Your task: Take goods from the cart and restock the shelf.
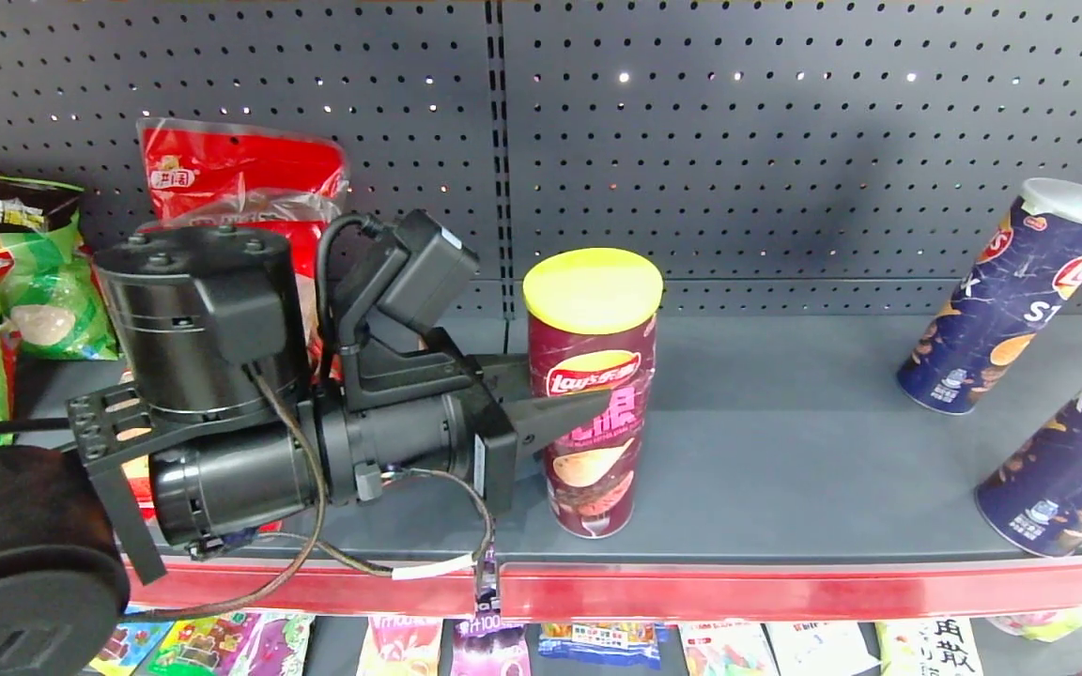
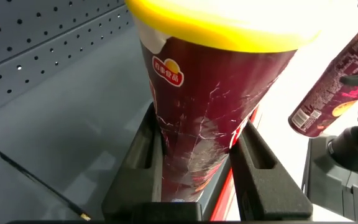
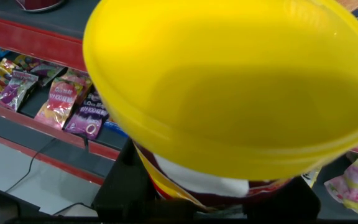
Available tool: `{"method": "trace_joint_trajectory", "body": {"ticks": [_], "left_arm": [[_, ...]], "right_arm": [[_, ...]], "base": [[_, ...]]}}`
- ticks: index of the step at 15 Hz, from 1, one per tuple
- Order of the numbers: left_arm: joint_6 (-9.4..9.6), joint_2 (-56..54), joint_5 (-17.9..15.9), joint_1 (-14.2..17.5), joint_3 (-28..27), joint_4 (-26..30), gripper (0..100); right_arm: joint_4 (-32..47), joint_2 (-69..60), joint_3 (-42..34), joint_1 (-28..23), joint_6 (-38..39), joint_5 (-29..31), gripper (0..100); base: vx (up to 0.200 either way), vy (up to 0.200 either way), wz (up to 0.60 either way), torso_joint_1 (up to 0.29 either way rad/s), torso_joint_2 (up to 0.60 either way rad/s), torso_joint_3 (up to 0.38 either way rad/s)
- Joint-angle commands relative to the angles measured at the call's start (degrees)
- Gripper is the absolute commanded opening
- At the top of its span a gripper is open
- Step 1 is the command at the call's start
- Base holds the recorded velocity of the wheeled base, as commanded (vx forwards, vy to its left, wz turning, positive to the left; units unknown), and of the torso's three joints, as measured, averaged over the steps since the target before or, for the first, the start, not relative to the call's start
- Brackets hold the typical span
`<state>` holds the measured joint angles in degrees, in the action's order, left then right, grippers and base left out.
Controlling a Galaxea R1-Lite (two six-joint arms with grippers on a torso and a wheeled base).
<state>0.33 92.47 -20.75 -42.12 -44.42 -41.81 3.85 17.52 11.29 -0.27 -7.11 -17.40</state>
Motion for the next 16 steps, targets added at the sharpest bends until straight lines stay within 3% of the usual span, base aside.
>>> {"method": "trace_joint_trajectory", "body": {"ticks": [1,6,10,16], "left_arm": [[0.02,-0.53,0.01,0.02,0.39,0.94,0],[0.02,-1.85,-0.08,0.28,1.09,1.38,0],[0.02,-2.82,-0.17,2.22,0.65,1.47,0],[-0.07,-5.81,-1.66,2.22,1.36,6.04,0]], "right_arm": [[0.01,-0.12,-0.04,0.0,-0.01,-0.01,0],[0.01,-0.12,-0.13,0.0,-0.01,-0.01,0],[0.01,-0.12,-0.13,0.0,-0.01,-0.01,0],[0.01,-0.12,-0.13,0.0,-0.01,-0.01,0]], "base": [[0.0,0.0,0.0,0.0,0.0,0.0],[0.0,0.0,0.0,0.0,0.0,0.0],[0.0,0.0,0.0,0.0,0.0,0.0],[0.0,0.0,0.0,0.0,0.0,0.0]]}}
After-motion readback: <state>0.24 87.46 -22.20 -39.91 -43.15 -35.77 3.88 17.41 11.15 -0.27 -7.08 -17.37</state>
